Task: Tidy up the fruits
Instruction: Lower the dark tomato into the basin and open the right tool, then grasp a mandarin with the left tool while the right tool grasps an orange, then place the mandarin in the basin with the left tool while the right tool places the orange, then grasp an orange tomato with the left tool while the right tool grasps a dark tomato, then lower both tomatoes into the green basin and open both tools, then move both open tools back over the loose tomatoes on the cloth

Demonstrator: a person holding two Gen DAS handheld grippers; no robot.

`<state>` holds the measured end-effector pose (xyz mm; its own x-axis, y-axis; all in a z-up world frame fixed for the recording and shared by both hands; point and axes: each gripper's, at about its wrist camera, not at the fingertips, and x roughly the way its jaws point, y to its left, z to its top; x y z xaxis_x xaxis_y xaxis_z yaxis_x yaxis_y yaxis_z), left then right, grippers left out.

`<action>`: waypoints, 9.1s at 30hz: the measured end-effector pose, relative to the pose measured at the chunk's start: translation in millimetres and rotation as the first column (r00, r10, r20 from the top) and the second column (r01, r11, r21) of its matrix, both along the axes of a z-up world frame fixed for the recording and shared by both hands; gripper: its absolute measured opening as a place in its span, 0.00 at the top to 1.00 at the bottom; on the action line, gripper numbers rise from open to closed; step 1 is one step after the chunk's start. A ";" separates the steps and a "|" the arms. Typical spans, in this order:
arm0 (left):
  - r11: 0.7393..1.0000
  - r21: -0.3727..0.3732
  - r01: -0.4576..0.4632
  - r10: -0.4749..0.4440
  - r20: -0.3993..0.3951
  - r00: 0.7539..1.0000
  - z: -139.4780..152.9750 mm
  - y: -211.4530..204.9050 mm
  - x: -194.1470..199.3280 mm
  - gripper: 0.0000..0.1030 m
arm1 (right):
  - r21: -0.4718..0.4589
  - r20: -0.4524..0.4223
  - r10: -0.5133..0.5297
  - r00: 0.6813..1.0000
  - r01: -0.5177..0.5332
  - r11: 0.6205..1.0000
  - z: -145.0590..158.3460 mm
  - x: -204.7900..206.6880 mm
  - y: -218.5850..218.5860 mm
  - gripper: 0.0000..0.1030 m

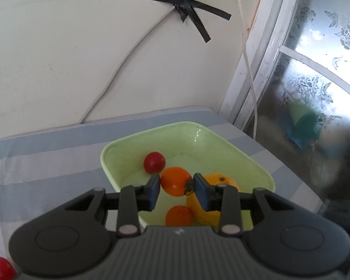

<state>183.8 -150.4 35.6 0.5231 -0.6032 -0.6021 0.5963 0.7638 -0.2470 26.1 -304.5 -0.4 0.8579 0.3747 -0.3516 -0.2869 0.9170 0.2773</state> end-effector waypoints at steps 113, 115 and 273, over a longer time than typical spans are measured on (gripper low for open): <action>0.986 -0.008 -0.164 0.164 0.072 0.984 -9.9 168.3 -152.4 0.64 | -0.123 -0.160 0.116 0.980 -0.137 0.983 -22.1 -42.1 98.3 0.54; 0.989 -0.020 -0.149 0.150 0.059 0.987 -6.3 162.4 -146.3 0.64 | -0.134 -0.152 0.119 0.981 -0.140 0.981 -21.2 -43.5 99.8 0.58; 0.915 0.018 -0.404 0.403 0.039 0.914 -34.3 203.1 -110.1 0.54 | -0.093 -0.018 0.074 0.997 -0.076 0.993 -2.8 -25.9 110.8 0.56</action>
